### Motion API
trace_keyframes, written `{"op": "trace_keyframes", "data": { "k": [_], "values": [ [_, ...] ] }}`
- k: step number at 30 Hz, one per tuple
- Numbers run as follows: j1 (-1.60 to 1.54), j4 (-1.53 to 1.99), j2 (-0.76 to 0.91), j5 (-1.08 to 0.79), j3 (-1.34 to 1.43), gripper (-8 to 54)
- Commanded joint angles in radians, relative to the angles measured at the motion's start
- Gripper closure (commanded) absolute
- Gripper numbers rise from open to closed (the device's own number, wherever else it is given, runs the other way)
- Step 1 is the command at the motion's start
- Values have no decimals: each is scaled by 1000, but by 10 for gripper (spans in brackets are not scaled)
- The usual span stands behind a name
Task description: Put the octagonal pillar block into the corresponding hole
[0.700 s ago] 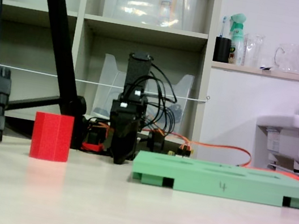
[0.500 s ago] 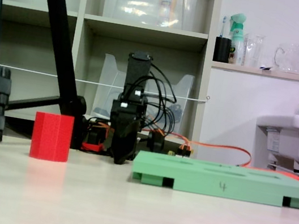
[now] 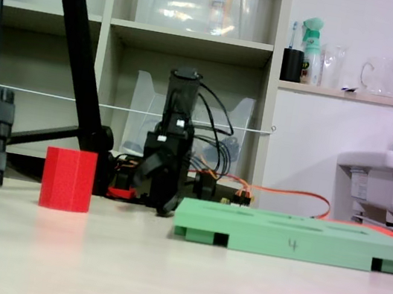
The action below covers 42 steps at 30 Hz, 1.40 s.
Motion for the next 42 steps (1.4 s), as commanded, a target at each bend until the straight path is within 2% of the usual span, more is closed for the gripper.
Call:
{"op": "trace_keyframes", "data": {
  "k": [1, 4, 6, 10, 11, 12, 13, 17, 23, 26, 35, 42],
  "values": [
    [23, 186, 74, 230, -146, 157],
    [28, 807, 72, 453, -598, 192],
    [29, 965, 69, 502, -779, 214],
    [46, 1088, 49, 515, -968, 214],
    [78, 1106, 43, 502, -1015, 194],
    [80, 1115, 17, 499, -1069, 70],
    [83, 1141, -14, 500, -1112, 15],
    [121, 1203, -110, 506, -1215, -52],
    [224, 1465, -499, 422, -1559, -54],
    [258, 1493, -603, 396, -1620, -54],
    [324, 1502, -813, 339, -1729, -54],
    [347, 1502, -885, 311, -1733, -54]
  ]
}}
